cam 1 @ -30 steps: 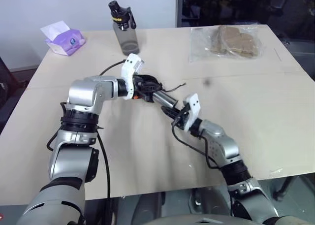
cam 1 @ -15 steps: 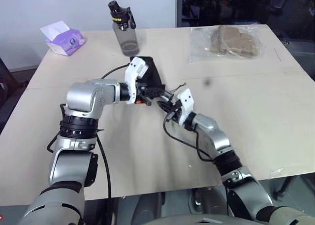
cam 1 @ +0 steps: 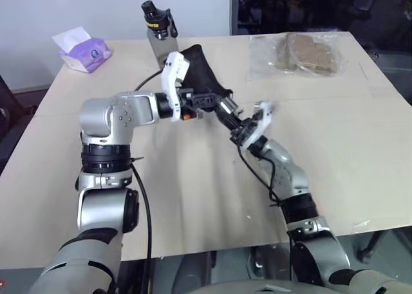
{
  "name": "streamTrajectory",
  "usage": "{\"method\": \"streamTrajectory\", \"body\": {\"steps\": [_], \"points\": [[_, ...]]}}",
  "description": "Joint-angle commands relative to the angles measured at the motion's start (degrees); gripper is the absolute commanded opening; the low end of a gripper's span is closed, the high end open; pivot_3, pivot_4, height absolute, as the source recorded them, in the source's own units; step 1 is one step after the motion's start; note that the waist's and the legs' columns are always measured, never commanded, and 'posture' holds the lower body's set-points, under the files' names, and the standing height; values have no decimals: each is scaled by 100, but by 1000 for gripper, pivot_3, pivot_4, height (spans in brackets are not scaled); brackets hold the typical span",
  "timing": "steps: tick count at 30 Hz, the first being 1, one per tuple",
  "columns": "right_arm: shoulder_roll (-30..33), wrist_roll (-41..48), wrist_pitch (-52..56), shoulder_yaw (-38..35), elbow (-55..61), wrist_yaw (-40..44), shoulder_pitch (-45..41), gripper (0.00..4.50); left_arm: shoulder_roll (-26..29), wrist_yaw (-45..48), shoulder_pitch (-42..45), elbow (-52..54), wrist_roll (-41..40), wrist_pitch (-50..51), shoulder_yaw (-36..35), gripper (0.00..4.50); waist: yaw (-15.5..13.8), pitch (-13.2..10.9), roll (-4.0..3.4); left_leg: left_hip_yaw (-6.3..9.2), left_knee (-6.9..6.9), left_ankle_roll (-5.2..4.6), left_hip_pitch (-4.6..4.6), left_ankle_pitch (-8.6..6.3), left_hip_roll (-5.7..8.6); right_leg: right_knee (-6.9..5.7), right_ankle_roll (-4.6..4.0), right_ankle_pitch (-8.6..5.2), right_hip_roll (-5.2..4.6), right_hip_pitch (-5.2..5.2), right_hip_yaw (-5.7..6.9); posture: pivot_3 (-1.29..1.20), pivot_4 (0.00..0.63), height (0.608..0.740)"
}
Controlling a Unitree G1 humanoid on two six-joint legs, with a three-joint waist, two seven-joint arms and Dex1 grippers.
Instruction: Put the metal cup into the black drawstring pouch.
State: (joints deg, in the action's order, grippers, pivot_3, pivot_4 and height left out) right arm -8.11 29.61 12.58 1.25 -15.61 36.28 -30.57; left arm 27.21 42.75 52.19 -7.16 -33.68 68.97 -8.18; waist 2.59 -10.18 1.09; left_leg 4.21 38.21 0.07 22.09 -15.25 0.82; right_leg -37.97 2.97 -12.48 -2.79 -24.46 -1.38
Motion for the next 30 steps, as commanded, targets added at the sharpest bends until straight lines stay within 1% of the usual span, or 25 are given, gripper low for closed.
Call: {"method": "streamTrajectory", "body": {"steps": [1,2,6,9,11,12,13,14,15,16,18,19,21,24,25,26,27,28,29,30], "points": [[-92,-148,-184,231,384,90,-139,0,-167,-232,128,180,-272,355,-155,17,-1,0,0,0,0,0,0,0,0,0,0,0,0,0,0,0,150,740],[-59,-280,-242,310,370,81,-169,0,-200,-263,136,231,-324,417,-166,17,-3,0,0,0,0,0,1,0,0,-1,0,0,0,-1,0,0,150,740],[146,-1311,-714,831,-83,-83,-459,0,-422,-427,199,467,-667,821,-267,17,5,0,0,-3,0,2,2,1,1,-1,0,0,1,-3,-3,0,150,740],[415,-2076,-1148,1199,-473,-187,-684,0,-522,-499,172,639,-856,1030,-274,17,-3,0,0,-4,0,15,1,8,2,-2,0,0,0,-5,-3,0,150,740],[513,-2372,-1318,1288,-612,-317,-780,0,-556,-535,148,722,-950,1181,-290,17,-4,0,0,-4,0,15,2,8,2,-1,0,0,0,-5,-3,0,150,740],[549,-2440,-1409,1284,-659,-331,-822,0,-547,-517,111,779,-973,1189,-261,17,-2,0,0,-4,0,16,2,9,2,0,0,0,0,-5,-3,0,150,740],[482,-2243,-1361,1147,-631,-274,-830,0,-542,-510,82,819,-989,1206,-251,17,-1,0,0,-6,0,16,3,9,2,0,0,0,0,-6,-6,0,150,740],[360,-1862,-1133,900,-539,-246,-832,0,-550,-519,62,848,-1008,1241,-259,17,2,0,0,-7,0,16,4,9,2,-1,0,0,-1,-7,-7,0,150,740],[386,-1854,-1081,858,-528,-245,-853,0,-558,-530,50,871,-1024,1255,-267,17,1,0,0,-6,0,17,3,9,1,0,0,0,0,-7,-7,0,150,740],[514,-2110,-1144,1002,-569,-223,-885,0,-563,-520,46,884,-1059,1270,-272,17,-3,0,0,-5,-1,17,4,9,0,-1,0,0,0,-7,-7,0,150,740],[1007,-3247,-1529,1756,-739,-236,-973,0,-549,-455,34,955,-1158,1352,-263,17,-3,0,0,-7,0,17,4,9,3,0,0,1,-2,-7,-8,0,150,740],[1227,-3599,-1624,2076,-711,-79,-982,0,-536,-450,21,960,-1134,1307,-252,17,-3,0,0,-7,0,17,4,9,3,0,0,1,-2,-7,-8,0,150,740],[1496,-3807,-1593,2351,-561,237,-966,0,-521,-492,18,844,-1017,1165,-261,17,-3,0,0,-9,0,17,4,9,6,0,0,0,-2,-7,-9,0,150,740],[1680,-3531,-1140,2087,-164,353,-884,0,-434,-621,-32,505,-671,781,-242,17,1,-1,1,-8,0,17,5,9,5,1,0,0,-1,-8,-7,0,150,740],[1813,-3552,-1070,2073,12,435,-803,677,-393,-631,-64,438,-585,677,-219,0,0,-1,1,-8,-2,18,7,9,3,0,0,0,0,-12,-7,0,150,740],[1935,-3561,-985,2062,219,508,-707,712,-352,-621,-92,379,-537,581,-204,0,-14,0,2,-6,-2,18,7,9,1,0,0,0,0,-12,-7,0,150,740],[2040,-3507,-820,2025,511,584,-585,1295,-316,-617,-112,310,-501,491,-201,0,-22,0,2,-6,-1,18,9,9,3,2,0,0,-2,-11,-6,0,150,740],[2148,-3456,-574,1956,901,603,-440,1657,-261,-606,-136,225,-447,381,-186,0,-28,0,2,-6,-1,18,11,9,4,4,0,0,-5,-11,-6,0,150,740],[2219,-3376,-289,1861,1313,588,-297,2102,-189,-568,-161,158,-402,279,-153,0,-31,-1,2,-5,-1,18,13,9,6,5,0,0,-7,-11,-5,0,150,740],[2282,-3106,146,1727,1836,656,-106,2628,-106,-513,-184,98,-367,188,-121,0,-29,0,2,-5,-1,18,16,9,8,7,0,0,-9,-12,-4,0,150,740]]}}
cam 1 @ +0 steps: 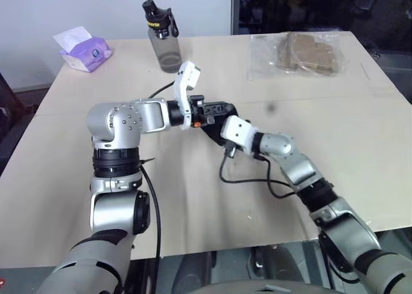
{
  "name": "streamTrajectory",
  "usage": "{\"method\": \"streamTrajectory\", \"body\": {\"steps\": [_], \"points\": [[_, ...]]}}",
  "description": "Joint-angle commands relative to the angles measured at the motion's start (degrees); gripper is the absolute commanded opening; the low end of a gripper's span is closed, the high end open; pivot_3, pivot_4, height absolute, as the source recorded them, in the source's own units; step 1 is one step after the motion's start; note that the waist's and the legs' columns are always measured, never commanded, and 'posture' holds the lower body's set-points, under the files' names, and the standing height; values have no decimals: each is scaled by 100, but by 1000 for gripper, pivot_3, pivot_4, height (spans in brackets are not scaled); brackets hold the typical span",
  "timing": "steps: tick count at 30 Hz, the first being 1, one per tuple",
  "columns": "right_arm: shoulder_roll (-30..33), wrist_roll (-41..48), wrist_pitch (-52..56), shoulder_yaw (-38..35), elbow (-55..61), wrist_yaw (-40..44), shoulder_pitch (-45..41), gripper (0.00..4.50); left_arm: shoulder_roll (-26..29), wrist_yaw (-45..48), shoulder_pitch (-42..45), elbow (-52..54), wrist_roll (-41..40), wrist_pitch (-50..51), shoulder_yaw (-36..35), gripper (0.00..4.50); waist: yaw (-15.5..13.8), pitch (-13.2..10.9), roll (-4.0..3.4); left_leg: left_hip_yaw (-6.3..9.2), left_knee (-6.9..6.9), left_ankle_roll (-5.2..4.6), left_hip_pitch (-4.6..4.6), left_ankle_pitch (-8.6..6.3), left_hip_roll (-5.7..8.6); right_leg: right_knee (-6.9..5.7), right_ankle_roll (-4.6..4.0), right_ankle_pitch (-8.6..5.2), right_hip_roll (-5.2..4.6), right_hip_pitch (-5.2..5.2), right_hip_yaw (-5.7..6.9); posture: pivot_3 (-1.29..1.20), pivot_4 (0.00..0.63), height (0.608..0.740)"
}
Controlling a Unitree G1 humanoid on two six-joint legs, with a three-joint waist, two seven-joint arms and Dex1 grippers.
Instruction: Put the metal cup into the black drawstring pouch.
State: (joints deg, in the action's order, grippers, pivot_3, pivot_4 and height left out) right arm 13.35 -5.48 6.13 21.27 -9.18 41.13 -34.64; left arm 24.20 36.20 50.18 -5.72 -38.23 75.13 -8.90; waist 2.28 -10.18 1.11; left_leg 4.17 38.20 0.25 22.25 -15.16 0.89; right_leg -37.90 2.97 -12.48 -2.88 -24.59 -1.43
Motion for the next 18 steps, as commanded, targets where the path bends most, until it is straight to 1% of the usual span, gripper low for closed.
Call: {"method": "streamTrajectory", "body": {"steps": [1,3,4,5,6,8,9,12,14,17,18], "points": [[289,803,1340,-473,1837,315,535,3042,280,193,5,-86,109,-494,-30,0,0,0,0,1,1,0,4,0,0,1,0,0,0,-3,0,0,150,740],[390,1438,1972,-846,2712,382,865,3042,384,262,9,-118,102,-541,-11,0,-2,0,0,15,8,0,31,0,-2,-1,0,0,0,-22,14,0,150,740],[467,1565,2181,-926,3002,370,976,3779,424,278,18,-116,107,-568,8,0,1,0,0,20,9,0,38,0,-2,0,0,0,0,-26,20,0,150,740],[518,1629,2330,-953,3179,336,1034,4014,454,289,20,-115,104,-594,27,0,2,0,0,19,9,0,40,0,-2,-1,0,0,0,-28,19,0,150,740],[540,1468,2407,-957,3260,109,1073,4452,482,308,34,-88,69,-594,24,0,5,0,0,19,8,-1,39,0,-2,-1,0,0,0,-28,19,0,150,740],[501,1505,2600,-972,3331,-80,1171,4452,539,354,75,2,-15,-549,0,0,4,0,0,17,10,-3,36,-1,-1,-4,0,0,1,-26,18,0,150,740],[470,1231,2511,-830,3051,-307,1144,4452,604,383,107,68,-55,-492,-17,0,2,0,0,17,10,-5,35,-2,-1,-5,0,0,1,-25,20,0,150,740],[207,569,2133,-517,1925,-969,810,4452,800,452,161,178,-109,-389,-23,0,16,1,1,14,11,-1,31,0,-2,-8,-1,0,5,-24,18,0,150,740],[-102,443,1856,-500,1154,-1282,514,4452,906,468,170,210,-117,-370,-13,0,18,0,1,11,10,1,30,2,-2,-9,-1,0,5,-25,15,0,150,740],[-360,197,1356,-490,46,-1604,87,4452,979,482,177,234,-118,-395,27,0,24,0,0,10,9,4,31,3,-1,-7,-1,1,4,-26,13,0,150,740],[-451,128,1171,-569,-349,-1825,-69,4452,987,477,178,243,-114,-404,36,0,20,0,0,10,9,4,31,3,-1,-6,-1,1,4,-26,13,0,150,740]]}}
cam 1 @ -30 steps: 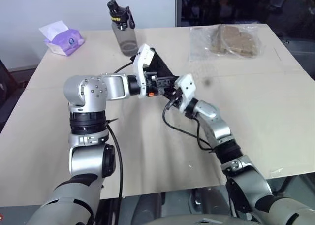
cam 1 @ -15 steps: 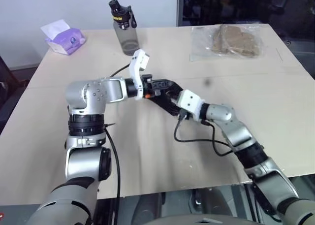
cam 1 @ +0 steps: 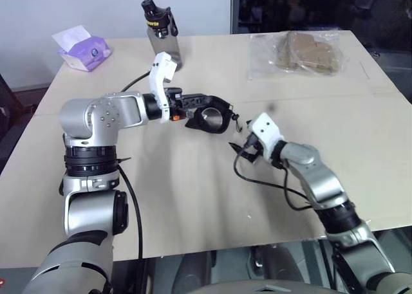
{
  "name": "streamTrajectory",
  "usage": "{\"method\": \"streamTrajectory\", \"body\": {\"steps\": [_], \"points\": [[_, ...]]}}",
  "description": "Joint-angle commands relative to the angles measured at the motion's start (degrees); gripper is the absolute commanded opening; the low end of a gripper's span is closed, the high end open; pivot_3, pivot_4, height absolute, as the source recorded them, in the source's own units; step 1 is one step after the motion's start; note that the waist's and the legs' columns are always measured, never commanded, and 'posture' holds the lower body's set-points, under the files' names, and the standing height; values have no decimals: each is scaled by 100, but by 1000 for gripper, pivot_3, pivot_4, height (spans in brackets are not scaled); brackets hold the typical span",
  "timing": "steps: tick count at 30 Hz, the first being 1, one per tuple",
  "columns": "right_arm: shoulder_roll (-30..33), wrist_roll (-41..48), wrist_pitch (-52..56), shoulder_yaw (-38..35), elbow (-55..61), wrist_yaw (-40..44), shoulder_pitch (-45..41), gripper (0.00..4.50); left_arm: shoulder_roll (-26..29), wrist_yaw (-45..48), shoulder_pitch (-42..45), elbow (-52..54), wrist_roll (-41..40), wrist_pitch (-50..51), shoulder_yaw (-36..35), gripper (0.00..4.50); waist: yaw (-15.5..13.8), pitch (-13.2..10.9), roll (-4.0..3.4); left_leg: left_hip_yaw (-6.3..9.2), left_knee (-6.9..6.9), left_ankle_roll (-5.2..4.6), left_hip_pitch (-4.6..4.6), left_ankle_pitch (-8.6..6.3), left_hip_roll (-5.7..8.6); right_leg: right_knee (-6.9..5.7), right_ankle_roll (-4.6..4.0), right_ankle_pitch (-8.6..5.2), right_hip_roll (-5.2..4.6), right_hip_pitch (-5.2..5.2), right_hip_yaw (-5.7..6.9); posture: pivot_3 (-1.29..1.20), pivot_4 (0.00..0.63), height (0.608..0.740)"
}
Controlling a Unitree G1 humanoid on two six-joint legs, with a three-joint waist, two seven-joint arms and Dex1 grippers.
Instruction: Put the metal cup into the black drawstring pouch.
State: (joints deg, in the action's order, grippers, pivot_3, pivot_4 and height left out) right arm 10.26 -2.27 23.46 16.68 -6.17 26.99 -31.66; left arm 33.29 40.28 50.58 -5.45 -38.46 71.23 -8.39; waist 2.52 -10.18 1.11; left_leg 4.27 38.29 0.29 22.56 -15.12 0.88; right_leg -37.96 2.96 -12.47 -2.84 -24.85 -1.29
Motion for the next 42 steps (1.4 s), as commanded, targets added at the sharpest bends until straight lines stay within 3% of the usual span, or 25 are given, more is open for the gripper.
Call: {"method": "streamTrajectory", "body": {"steps": [1,4,9,11,15,19,23,31,37,40,42], "points": [[-209,-223,-691,-199,-913,-580,-471,4223,81,61,139,233,-98,-6,-17,0,-5,0,0,0,-2,0,1,0,0,2,0,0,-1,-1,0,0,150,740],[-246,-125,-919,-387,-838,-649,-486,3266,109,36,108,313,-96,-9,-22,0,-32,0,1,3,-2,0,9,0,2,8,0,0,-6,-3,5,0,150,740],[-69,-91,-670,-426,45,-486,-206,718,105,32,15,356,-94,-50,-21,0,-15,0,0,4,-2,0,17,0,5,11,1,0,-9,-6,6,0,150,740],[-12,-29,-419,-489,462,-433,-99,63,74,42,-22,383,-88,-94,1,0,-4,0,0,6,-3,0,16,0,3,8,1,0,-6,-7,7,0,150,740],[392,-83,338,-528,1508,-214,85,63,72,299,-180,560,98,-678,266,0,-12,0,0,5,-1,0,14,0,2,2,1,0,-5,-7,6,0,150,740],[1295,-396,1517,-506,2768,134,-22,0,2,700,-297,821,79,-1162,581,1260,-38,0,0,2,1,-1,17,0,6,6,1,0,-8,-7,5,0,150,740],[2117,-497,2534,-441,3671,532,-403,0,-300,1074,-199,855,354,-1790,1220,3195,-53,-1,-1,0,2,-8,19,-4,7,8,1,-1,-8,-4,13,0,150,740],[2731,-424,3691,-200,4384,780,-1034,0,-1508,1379,443,-581,1305,-3487,2079,3195,-55,0,-1,-15,9,-26,19,-13,10,8,1,-1,-8,5,23,0,150,740],[2812,-372,3927,-140,4442,746,-1169,0,-1912,1792,637,-1089,1561,-4029,2221,3195,-28,-1,-1,-15,6,-27,20,-14,8,10,1,-1,-7,3,22,0,150,740],[2872,-359,4018,-167,4501,729,-1155,0,-2077,1919,691,-1311,1670,-4151,2246,2383,-37,-1,-1,-15,7,-28,20,-14,8,10,1,-1,-8,4,22,0,150,740],[2909,-344,4077,-182,4555,730,-1136,0,-2180,1965,719,-1402,1692,-4186,2206,1523,-45,-1,-1,-15,8,-29,21,-14,9,10,1,-1,-8,4,23,0,150,740]]}}
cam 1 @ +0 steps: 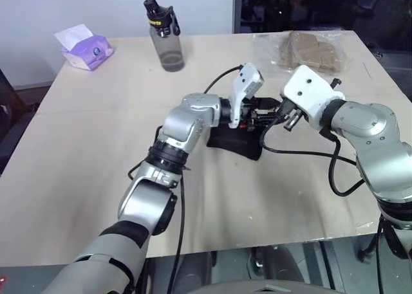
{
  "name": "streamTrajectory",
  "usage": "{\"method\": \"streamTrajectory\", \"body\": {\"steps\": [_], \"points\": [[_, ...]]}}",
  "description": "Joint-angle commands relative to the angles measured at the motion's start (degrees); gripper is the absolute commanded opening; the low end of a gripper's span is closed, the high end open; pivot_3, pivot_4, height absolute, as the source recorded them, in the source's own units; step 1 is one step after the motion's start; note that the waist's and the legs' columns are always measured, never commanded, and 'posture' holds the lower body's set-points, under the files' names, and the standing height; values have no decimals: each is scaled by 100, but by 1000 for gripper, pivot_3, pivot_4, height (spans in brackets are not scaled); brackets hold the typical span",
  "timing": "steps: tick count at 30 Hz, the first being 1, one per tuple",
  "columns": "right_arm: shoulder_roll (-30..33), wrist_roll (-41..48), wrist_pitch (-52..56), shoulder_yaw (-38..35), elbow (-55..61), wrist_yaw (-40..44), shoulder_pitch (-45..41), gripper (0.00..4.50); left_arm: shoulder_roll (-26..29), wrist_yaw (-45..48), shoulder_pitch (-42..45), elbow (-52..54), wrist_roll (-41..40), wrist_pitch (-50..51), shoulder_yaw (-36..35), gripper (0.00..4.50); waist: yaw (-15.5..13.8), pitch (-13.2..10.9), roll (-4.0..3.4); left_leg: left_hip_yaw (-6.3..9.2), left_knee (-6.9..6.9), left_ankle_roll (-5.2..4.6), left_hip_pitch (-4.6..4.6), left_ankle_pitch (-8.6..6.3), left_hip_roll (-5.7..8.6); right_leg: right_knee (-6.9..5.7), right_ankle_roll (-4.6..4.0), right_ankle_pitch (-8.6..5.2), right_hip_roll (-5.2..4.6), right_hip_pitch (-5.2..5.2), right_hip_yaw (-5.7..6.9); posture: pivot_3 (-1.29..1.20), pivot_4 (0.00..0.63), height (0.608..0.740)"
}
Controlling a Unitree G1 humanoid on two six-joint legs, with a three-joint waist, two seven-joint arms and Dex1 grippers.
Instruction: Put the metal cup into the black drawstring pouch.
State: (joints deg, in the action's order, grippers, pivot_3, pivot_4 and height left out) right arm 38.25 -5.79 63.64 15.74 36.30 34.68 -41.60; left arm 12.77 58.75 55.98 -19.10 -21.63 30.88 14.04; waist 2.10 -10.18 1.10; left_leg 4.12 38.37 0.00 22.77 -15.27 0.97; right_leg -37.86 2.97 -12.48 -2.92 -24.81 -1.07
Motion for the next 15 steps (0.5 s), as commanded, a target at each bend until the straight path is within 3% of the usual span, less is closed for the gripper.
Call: {"method": "streamTrajectory", "body": {"steps": [1,3,4,6,9,12,15], "points": [[117,22,90,-100,329,-46,-135,0,-173,140,191,-73,17,-156,-51,1243,-4,0,0,0,0,0,0,0,0,0,0,0,0,0,0,0,150,740],[131,61,174,-149,381,-74,-106,0,-220,177,201,-144,94,-201,-24,404,6,0,0,2,0,0,0,0,0,0,0,0,1,0,1,0,150,740],[129,81,228,-210,408,-98,-73,0,-216,199,187,-182,169,-244,20,265,6,0,0,3,0,0,0,0,0,-1,0,0,1,0,1,0,150,740],[105,108,324,-458,405,-177,28,0,-141,233,127,-285,383,-280,148,253,3,0,0,4,0,0,0,0,-1,-2,0,0,1,0,2,0,150,740],[119,92,276,-1410,6,-455,435,0,213,288,-153,-565,915,-449,469,251,-14,1,0,4,0,0,0,0,0,-2,0,0,1,1,3,0,150,740],[412,-38,-277,-2316,-718,-717,1238,0,640,283,-522,-594,1282,-615,630,251,-34,1,1,2,0,-1,-1,0,1,1,0,0,0,5,2,0,150,740],[384,208,-886,-2675,-948,-658,1894,0,847,152,-746,-394,1387,-664,562,247,-83,4,-5,2,-1,-1,-5,-1,-3,4,0,0,-1,9,5,0,150,740]]}}
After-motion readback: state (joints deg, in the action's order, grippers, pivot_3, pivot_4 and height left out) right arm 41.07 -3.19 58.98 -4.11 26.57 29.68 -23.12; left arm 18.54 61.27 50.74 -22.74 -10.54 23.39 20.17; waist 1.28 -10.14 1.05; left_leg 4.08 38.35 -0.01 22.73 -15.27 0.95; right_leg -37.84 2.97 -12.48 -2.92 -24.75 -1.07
